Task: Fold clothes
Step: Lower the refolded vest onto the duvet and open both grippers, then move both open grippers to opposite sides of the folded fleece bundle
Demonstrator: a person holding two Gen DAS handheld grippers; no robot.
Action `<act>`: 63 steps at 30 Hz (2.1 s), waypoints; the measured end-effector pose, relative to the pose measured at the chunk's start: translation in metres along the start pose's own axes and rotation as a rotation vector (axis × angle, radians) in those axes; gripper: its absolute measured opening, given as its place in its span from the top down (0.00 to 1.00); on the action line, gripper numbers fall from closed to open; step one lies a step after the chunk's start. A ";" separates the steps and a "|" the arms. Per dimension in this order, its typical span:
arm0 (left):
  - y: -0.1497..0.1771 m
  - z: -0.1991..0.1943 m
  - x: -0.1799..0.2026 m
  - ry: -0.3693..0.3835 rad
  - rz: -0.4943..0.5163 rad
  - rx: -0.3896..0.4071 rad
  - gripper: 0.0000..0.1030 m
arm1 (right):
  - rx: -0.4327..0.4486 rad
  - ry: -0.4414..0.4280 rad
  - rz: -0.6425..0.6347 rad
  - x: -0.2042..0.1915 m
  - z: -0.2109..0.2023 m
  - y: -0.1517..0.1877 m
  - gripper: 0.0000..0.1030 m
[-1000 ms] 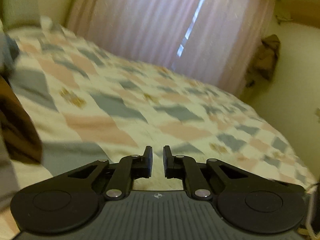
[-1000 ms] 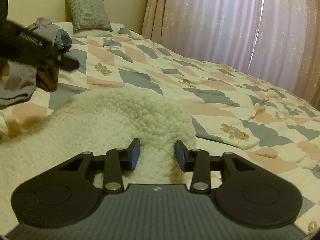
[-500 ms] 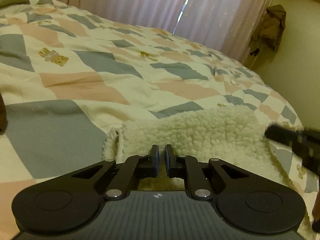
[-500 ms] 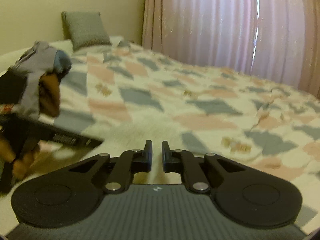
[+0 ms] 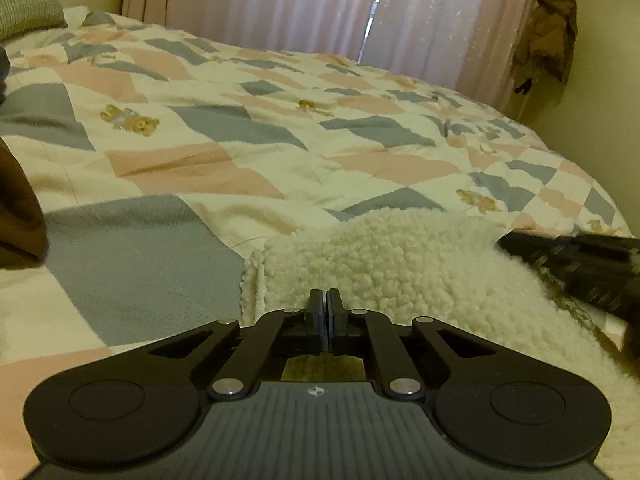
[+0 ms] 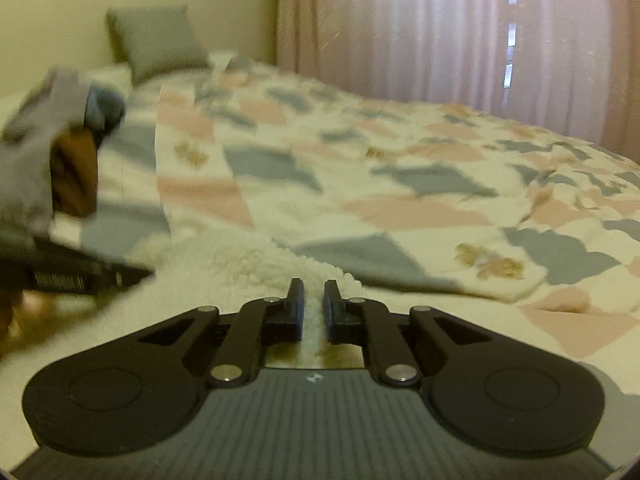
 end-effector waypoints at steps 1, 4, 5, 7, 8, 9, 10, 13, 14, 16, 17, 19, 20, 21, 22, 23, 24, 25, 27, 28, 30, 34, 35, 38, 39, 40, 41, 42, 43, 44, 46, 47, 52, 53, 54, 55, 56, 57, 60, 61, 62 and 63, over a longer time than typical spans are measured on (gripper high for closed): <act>-0.001 -0.006 0.000 0.000 -0.001 0.004 0.91 | 0.028 -0.005 0.027 0.002 -0.014 -0.006 0.86; -0.004 -0.026 -0.001 0.000 -0.012 0.015 0.91 | 0.098 -0.053 0.062 -0.002 -0.060 -0.012 0.78; -0.004 -0.033 -0.001 0.004 -0.014 0.020 0.91 | 0.105 -0.062 0.057 -0.006 -0.073 -0.009 0.76; -0.002 -0.047 0.000 0.009 -0.020 0.028 0.91 | 0.115 -0.078 0.046 -0.013 -0.097 -0.002 0.77; -0.001 -0.054 0.001 0.016 -0.023 0.034 0.91 | 0.107 -0.082 0.040 -0.016 -0.103 0.004 0.76; 0.001 -0.061 0.003 0.025 -0.026 0.039 0.91 | 0.100 -0.086 0.035 -0.020 -0.108 0.010 0.76; 0.004 -0.067 0.006 0.035 -0.025 0.043 0.91 | 0.082 -0.087 0.025 -0.023 -0.110 0.016 0.77; 0.015 -0.072 0.018 0.022 -0.003 0.014 0.91 | -0.019 -0.053 -0.026 -0.034 -0.092 0.041 0.76; 0.020 -0.071 0.022 0.003 0.002 -0.006 0.91 | -0.016 -0.047 -0.029 -0.036 -0.091 0.043 0.75; 0.027 -0.077 0.028 0.002 -0.004 -0.024 0.91 | 0.008 -0.040 -0.020 -0.037 -0.101 0.037 0.75; 0.029 -0.084 0.031 0.003 -0.002 -0.019 0.91 | 0.029 -0.045 -0.007 -0.037 -0.108 0.032 0.75; 0.031 -0.098 0.039 0.007 0.013 0.002 0.91 | 0.065 -0.056 0.006 -0.038 -0.125 0.026 0.75; 0.035 -0.101 0.042 0.004 0.026 0.000 0.91 | 0.073 -0.061 0.005 -0.039 -0.131 0.026 0.75; 0.038 -0.104 0.046 0.000 0.038 -0.003 0.91 | 0.067 -0.066 -0.005 -0.042 -0.135 0.029 0.75; 0.042 -0.106 0.049 -0.004 0.051 -0.005 0.90 | 0.048 -0.067 -0.024 -0.046 -0.135 0.033 0.76; 0.047 -0.102 0.050 -0.025 0.066 -0.019 0.90 | 0.002 -0.058 -0.060 -0.052 -0.129 0.042 0.76; 0.053 -0.096 0.048 -0.046 0.064 -0.036 0.88 | -0.037 -0.049 -0.088 -0.056 -0.120 0.052 0.76; 0.055 -0.094 0.046 -0.050 0.046 -0.043 0.86 | -0.048 -0.044 -0.096 -0.057 -0.115 0.059 0.76; 0.056 -0.096 0.045 -0.052 0.021 -0.043 0.87 | -0.029 -0.039 -0.073 -0.057 -0.120 0.060 0.75; 0.054 -0.101 0.046 -0.058 0.025 -0.035 0.87 | -0.018 -0.041 -0.049 -0.055 -0.125 0.057 0.75; 0.052 -0.109 0.049 -0.073 0.032 -0.030 0.86 | -0.005 -0.042 0.001 -0.050 -0.135 0.051 0.75; 0.052 -0.125 0.055 -0.102 0.027 -0.047 0.85 | 0.009 -0.044 0.054 -0.052 -0.158 0.049 0.74; 0.054 -0.130 0.057 -0.114 0.027 -0.050 0.83 | 0.009 -0.044 0.064 -0.054 -0.165 0.050 0.73; 0.061 -0.147 0.065 -0.129 0.040 -0.046 0.78 | 0.019 -0.052 0.085 -0.063 -0.186 0.055 0.71; 0.063 -0.152 0.068 -0.134 0.046 -0.045 0.77 | 0.021 -0.055 0.086 -0.066 -0.193 0.057 0.71; 0.065 -0.157 0.070 -0.141 0.054 -0.044 0.76 | 0.022 -0.056 0.086 -0.068 -0.199 0.058 0.71; 0.067 -0.162 0.072 -0.148 0.059 -0.043 0.76 | 0.023 -0.056 0.085 -0.071 -0.205 0.059 0.71; 0.069 -0.166 0.073 -0.155 0.062 -0.044 0.76 | 0.023 -0.055 0.085 -0.073 -0.211 0.061 0.71; 0.071 -0.170 0.074 -0.161 0.065 -0.046 0.76 | 0.023 -0.054 0.087 -0.074 -0.216 0.062 0.71; 0.072 -0.173 0.075 -0.164 0.067 -0.046 0.75 | 0.023 -0.053 0.091 -0.074 -0.220 0.062 0.71; 0.074 -0.181 0.076 -0.167 0.066 -0.046 0.73 | 0.025 -0.050 0.101 -0.075 -0.228 0.063 0.71; 0.075 -0.184 0.077 -0.170 0.068 -0.046 0.71 | 0.028 -0.047 0.104 -0.075 -0.232 0.064 0.70; 0.083 -0.198 0.083 -0.204 0.107 -0.045 0.66 | 0.025 -0.024 0.108 -0.079 -0.248 0.068 0.67; 0.086 -0.202 0.085 -0.214 0.120 -0.043 0.64 | 0.022 -0.019 0.110 -0.080 -0.251 0.070 0.67; 0.089 -0.206 0.088 -0.221 0.131 -0.042 0.63 | 0.020 -0.013 0.112 -0.081 -0.254 0.071 0.67; 0.092 -0.209 0.090 -0.225 0.139 -0.041 0.62 | 0.019 -0.010 0.115 -0.081 -0.257 0.073 0.67; 0.096 -0.214 0.093 -0.230 0.149 -0.040 0.62 | 0.018 -0.006 0.119 -0.082 -0.260 0.075 0.67; 0.100 -0.217 0.095 -0.233 0.155 -0.039 0.62 | 0.017 -0.003 0.124 -0.082 -0.264 0.078 0.66; 0.111 -0.228 0.102 -0.233 0.166 -0.039 0.60 | 0.020 0.004 0.136 -0.083 -0.276 0.084 0.66; 0.115 -0.233 0.104 -0.232 0.170 -0.038 0.60 | 0.021 0.007 0.138 -0.083 -0.280 0.086 0.66; 0.119 -0.237 0.107 -0.231 0.173 -0.035 0.59 | 0.022 0.009 0.140 -0.083 -0.284 0.087 0.65; 0.123 -0.241 0.110 -0.229 0.175 -0.033 0.59 | 0.024 0.012 0.142 -0.083 -0.288 0.089 0.65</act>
Point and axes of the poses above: each gripper's, at about its wrist camera, not at the fingertips, and z roughly the way its jaws point, x to its right, y to its underside, the point moved 2 cm from there along z, roughly the way its jaws point, and after that the axes turned 6 degrees about x, right-handed, at the moved point
